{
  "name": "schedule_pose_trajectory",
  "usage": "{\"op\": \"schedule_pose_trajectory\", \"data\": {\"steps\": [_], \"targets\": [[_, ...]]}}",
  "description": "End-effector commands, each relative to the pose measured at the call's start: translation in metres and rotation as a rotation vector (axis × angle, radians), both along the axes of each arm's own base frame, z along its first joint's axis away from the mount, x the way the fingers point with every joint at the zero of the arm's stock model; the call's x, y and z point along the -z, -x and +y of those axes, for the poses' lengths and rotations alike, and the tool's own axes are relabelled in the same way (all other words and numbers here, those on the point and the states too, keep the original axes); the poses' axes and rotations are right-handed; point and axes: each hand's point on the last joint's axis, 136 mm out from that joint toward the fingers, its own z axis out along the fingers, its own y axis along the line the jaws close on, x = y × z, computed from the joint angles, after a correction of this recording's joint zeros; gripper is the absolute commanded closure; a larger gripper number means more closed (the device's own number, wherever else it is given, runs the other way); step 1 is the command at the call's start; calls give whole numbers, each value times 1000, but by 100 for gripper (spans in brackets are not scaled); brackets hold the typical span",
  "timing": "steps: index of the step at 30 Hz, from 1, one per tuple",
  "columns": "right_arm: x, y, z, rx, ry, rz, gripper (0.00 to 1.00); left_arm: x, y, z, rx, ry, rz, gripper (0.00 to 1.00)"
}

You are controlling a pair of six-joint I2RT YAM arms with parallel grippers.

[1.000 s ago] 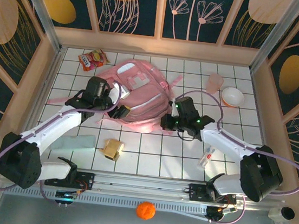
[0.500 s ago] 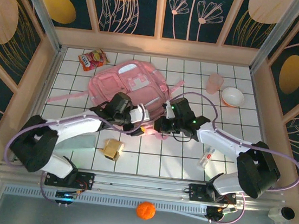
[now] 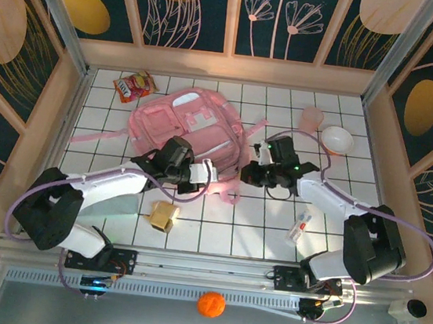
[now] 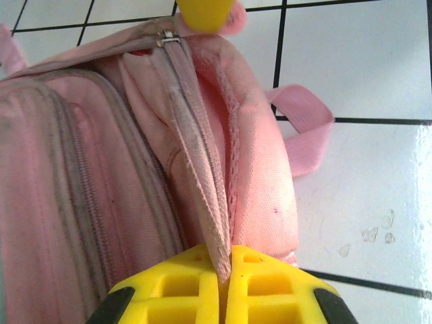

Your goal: Pack books, pencil case, and school supplies into a backpack

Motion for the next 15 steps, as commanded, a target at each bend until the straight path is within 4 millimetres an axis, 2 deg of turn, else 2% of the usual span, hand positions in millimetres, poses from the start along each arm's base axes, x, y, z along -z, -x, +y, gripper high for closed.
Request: {"op": "schedule_pose_trajectory", "data": {"steps": [1, 3, 8, 9, 10, 12, 13, 15], "targets": [[11, -3, -28, 23, 94, 2, 100, 18, 2, 37, -52, -125, 7, 100], [13, 1, -19, -15, 68, 15, 100, 20, -1, 48, -83, -141, 10, 100], [8, 23, 24, -125, 9, 6, 100, 15, -18, 84, -208, -198, -30, 100], [10, 28, 30, -138, 12, 11, 100, 13, -18, 89, -220, -207, -37, 96], [11, 31, 34, -139, 17, 13, 100, 10, -18, 91, -226, -207, -41, 86], [11, 31, 37, -128, 25, 0, 100, -2, -11, 83, -192, -153, -24, 57], [10, 30, 37, -118, 24, -4, 94, -11, -5, 72, -164, -87, 4, 46], [3, 24, 37, -97, 18, -24, 82, -28, 2, 53, -135, 48, 58, 36]]}}
